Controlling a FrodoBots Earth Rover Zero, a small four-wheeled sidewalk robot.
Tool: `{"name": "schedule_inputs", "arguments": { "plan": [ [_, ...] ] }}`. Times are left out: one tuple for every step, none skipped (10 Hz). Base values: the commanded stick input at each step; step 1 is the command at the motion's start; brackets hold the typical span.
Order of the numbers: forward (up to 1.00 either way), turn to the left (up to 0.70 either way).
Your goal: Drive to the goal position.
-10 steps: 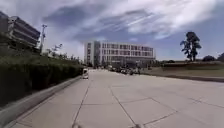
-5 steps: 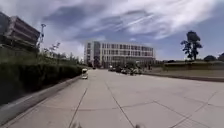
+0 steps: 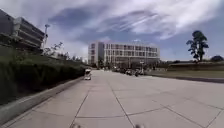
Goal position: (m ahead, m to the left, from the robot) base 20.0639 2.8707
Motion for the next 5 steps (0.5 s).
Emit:
{"name": "schedule_inputs", "arguments": {
  "plan": [
    [0.45, 0.26],
    [0.45, 0.27],
    [0.45, 0.05],
    [0.45, 0.0],
    [0.45, 0.0]
  ]
}}
